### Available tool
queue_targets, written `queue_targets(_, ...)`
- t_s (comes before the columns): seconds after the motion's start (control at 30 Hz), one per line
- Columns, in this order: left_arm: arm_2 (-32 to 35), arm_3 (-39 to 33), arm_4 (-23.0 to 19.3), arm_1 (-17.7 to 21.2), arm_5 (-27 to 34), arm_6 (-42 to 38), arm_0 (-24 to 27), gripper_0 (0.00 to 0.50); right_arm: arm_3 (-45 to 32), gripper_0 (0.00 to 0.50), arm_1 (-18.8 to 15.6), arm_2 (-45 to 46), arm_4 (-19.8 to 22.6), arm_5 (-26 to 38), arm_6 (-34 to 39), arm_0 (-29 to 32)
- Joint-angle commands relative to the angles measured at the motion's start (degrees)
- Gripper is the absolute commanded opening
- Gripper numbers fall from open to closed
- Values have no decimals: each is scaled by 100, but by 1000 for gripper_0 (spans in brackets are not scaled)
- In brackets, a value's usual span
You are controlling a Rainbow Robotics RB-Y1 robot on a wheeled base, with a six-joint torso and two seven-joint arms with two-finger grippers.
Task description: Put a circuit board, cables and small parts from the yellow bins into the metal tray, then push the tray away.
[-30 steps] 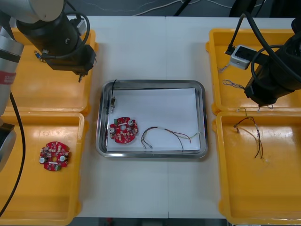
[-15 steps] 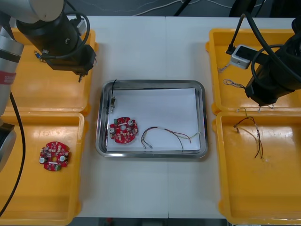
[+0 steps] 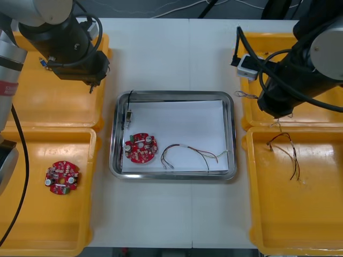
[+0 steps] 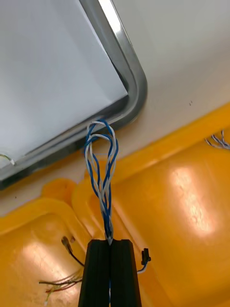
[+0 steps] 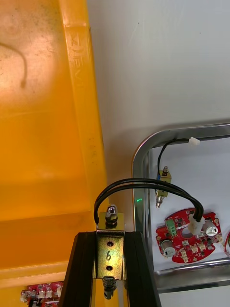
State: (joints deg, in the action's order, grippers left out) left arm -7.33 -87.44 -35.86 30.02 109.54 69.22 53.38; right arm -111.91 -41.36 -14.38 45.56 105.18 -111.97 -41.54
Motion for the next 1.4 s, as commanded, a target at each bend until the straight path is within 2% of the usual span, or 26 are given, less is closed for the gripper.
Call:
queue_targets(0.03,127,-54,35,101,46,311,305,0,-15,0,155,-470,-74,-385,237,-267)
queue_targets(0.4,127,-54,62,101,46,311,305,0,222,0,225,-1893,-109,-1378,712,-592)
queue_targets(0.83,127,-54,97,101,46,320,296,0,1479,0,867,-2930,-170,-2063,843,-1357)
queue_targets(1.13,127,-54,97,101,46,320,296,0,1804,5,1060,-3247,-381,-2476,852,-1454)
queue_targets(1.2,127,-54,106,101,46,320,305,0,1804,64,1060,-3256,-390,-2476,826,-1454)
queue_targets(1.23,127,-54,114,101,46,320,305,0,1804,140,1060,-3256,-390,-2476,808,-1445)
queue_targets(1.3,127,-54,114,101,46,320,305,0,1804,352,1060,-3256,-390,-2476,791,-1445)
queue_targets(1.37,127,-54,114,101,46,329,305,0,1804,431,1060,-3256,-390,-2476,764,-1445)
queue_targets(1.4,127,-54,114,101,46,320,296,0,1804,492,1060,-3256,-381,-2476,764,-1445)
